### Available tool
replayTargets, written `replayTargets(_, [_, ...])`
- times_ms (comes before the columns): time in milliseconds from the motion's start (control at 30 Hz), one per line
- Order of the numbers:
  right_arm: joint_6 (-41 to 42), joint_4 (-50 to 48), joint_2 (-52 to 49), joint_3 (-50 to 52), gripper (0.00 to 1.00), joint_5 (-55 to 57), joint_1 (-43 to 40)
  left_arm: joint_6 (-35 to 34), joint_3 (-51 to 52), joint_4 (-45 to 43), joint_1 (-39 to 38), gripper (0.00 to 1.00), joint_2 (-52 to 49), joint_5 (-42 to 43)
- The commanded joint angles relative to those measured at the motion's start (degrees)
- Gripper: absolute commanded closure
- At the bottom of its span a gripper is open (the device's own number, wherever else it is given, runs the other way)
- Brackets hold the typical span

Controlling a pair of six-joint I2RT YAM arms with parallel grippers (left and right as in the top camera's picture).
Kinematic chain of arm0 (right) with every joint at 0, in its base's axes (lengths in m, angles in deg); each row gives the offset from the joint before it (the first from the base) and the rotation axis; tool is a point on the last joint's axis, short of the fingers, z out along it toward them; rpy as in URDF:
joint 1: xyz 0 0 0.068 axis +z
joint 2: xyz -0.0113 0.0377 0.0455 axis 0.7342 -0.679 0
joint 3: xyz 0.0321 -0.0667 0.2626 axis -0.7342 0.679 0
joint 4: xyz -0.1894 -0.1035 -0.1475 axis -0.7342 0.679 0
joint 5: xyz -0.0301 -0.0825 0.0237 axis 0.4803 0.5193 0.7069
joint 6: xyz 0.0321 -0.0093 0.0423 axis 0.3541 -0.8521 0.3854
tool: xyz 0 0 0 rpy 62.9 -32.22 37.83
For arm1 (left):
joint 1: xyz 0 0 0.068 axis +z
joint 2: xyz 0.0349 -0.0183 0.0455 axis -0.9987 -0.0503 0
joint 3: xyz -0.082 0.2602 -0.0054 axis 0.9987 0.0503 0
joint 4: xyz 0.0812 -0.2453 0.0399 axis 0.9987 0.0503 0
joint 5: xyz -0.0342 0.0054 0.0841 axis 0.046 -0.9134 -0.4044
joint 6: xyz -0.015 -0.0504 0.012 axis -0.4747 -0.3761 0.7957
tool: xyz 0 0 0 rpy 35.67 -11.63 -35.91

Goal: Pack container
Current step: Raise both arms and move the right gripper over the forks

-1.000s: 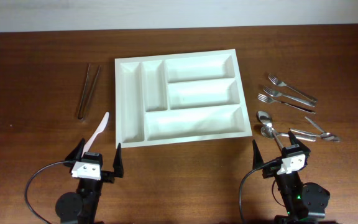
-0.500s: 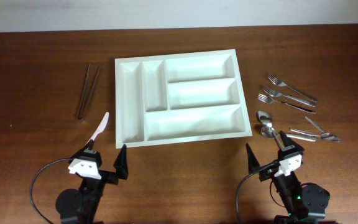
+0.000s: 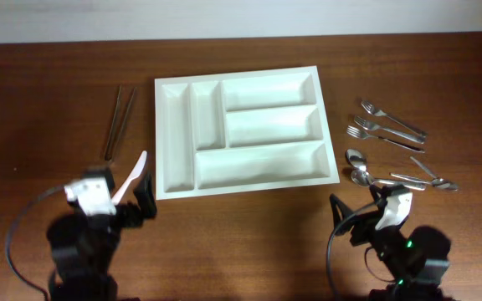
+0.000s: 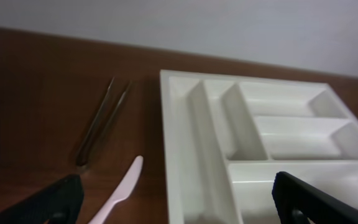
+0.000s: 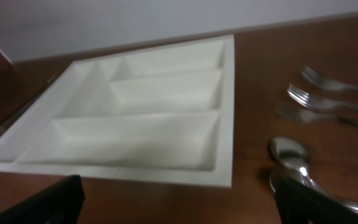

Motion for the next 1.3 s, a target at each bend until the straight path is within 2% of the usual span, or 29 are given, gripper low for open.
replayTargets(0, [-1.6,2.7,-11.2,-11.5,0.02,3.3,0.3,6.4,-9.4,2.8,0.0,0.01,-11.8,-1.8])
replayTargets(167, [-14.3,10.1,-28.7,-29.3,0.01,4.0,0.3,10.2,-22.5,8.1,0.0,0.01,-26.3,-1.8])
replayTargets(267, [-18.9,16.1,-38.0,-41.4,0.01,7.8,0.3,12.2,-29.4,9.4,0.0,0.01,-33.2,-1.8])
replayTargets(400, [-17.4,25.5,-47.9,-56.2,0.01,8.7,0.3,12.4,-34.8,9.6,0.0,0.01,-38.6,-3.0])
replayTargets(500, [-15.7,34.4,-52.6,-63.5,0.01,8.2,0.2,12.6,-36.0,9.7,0.0,0.01,-40.1,-3.2])
replayTargets(633, [-15.7,39.3,-56.5,-66.6,0.01,8.2,-1.0,13.1,-36.0,10.1,0.7,0.01,-40.6,-7.4])
replayTargets(867, [-9.1,40.9,-66.1,-67.4,0.01,8.2,-9.3,14.9,-36.0,10.5,6.5,0.01,-40.8,-7.3])
replayTargets(1067, [-6.2,38.5,-73.4,-68.4,0.01,6.8,-14.4,14.9,-36.0,10.8,11.4,0.01,-41.6,-7.3])
replayTargets(1267, [-9.3,33.3,-74.9,-68.9,0.01,6.3,-14.8,15.9,-36.9,14.5,12.0,0.01,-45.0,-7.3])
